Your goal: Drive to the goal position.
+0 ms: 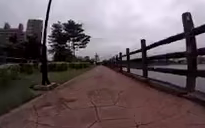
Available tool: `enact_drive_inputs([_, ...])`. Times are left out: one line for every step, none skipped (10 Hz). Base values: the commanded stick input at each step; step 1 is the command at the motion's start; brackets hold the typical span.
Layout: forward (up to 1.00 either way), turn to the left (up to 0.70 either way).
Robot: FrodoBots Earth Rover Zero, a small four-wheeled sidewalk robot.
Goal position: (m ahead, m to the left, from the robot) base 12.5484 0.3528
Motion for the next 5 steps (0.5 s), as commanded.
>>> enact_drive_inputs([1.00, 0.00])
enact_drive_inputs([1.00, 0.00])
enact_drive_inputs([1.00, 0.00])
enact_drive_inputs([1.00, 0.00])
enact_drive_inputs([1.00, 0.00])
